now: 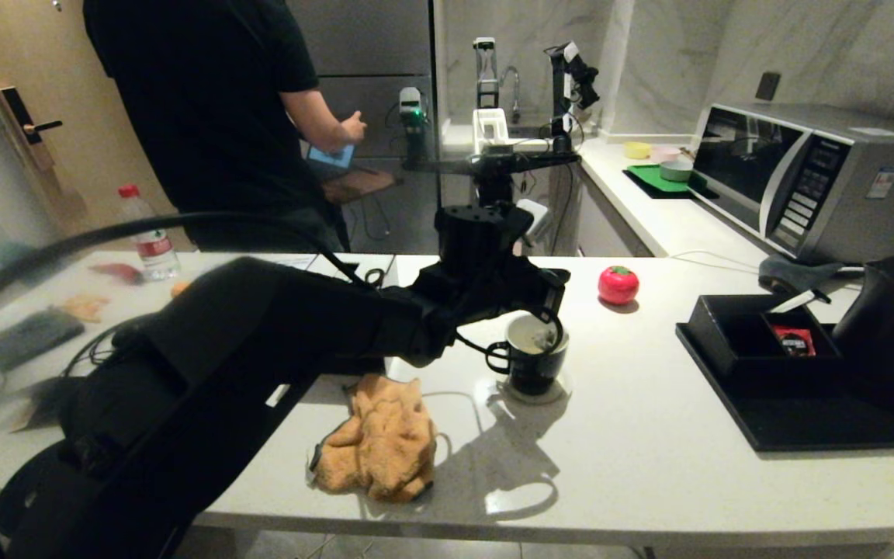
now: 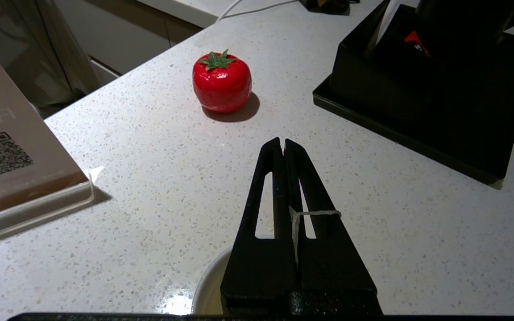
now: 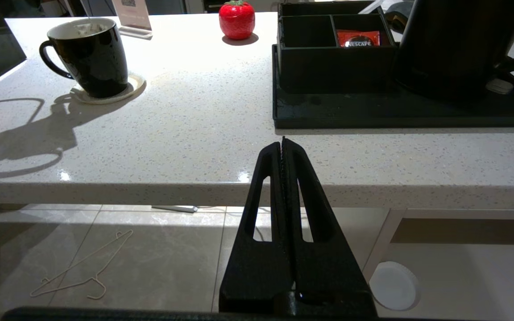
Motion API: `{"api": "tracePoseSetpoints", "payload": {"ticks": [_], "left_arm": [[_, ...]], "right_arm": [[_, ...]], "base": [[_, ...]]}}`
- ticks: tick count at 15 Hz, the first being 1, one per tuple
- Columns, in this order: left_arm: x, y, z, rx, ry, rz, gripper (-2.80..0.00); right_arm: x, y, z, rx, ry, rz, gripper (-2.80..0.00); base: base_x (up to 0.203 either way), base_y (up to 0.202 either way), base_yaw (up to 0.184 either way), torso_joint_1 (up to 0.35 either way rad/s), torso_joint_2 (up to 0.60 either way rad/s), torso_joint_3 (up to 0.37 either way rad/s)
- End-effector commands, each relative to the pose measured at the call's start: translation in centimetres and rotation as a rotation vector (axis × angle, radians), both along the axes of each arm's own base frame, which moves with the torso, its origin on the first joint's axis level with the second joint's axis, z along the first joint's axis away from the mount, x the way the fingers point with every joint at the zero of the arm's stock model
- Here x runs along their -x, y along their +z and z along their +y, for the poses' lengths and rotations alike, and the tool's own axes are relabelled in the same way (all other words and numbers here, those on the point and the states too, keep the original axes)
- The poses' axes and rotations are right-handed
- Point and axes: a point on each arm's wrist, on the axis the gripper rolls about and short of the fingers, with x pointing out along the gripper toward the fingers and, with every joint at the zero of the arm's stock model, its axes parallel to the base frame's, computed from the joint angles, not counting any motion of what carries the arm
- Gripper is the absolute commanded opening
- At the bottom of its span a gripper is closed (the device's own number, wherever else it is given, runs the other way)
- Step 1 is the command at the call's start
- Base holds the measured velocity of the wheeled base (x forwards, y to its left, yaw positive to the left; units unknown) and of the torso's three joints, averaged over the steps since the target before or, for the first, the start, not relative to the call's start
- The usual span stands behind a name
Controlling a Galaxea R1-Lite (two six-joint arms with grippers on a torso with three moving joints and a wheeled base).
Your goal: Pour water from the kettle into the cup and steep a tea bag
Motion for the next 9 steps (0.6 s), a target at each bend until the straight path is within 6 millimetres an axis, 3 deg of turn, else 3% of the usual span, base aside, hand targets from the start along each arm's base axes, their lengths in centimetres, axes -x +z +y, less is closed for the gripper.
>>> {"api": "tracePoseSetpoints", "payload": {"ticks": [1, 9], "left_arm": [[-0.1, -1.0, -0.3, -0.011, -0.007, 0.011, -2.8], [-0.2, -3.5, -1.2, -0.033, -0.022, 0.037, -2.8]], "right_arm": [[0.0, 0.0, 0.0, -0.002, 0.0, -0.001, -2.8], [0.0, 0.0, 0.0, 0.0, -0.001, -0.001, -2.8]], "base": [[0.0, 0.0, 0.0, 0.0, 0.0, 0.0], [0.0, 0.0, 0.0, 0.0, 0.0, 0.0]]}}
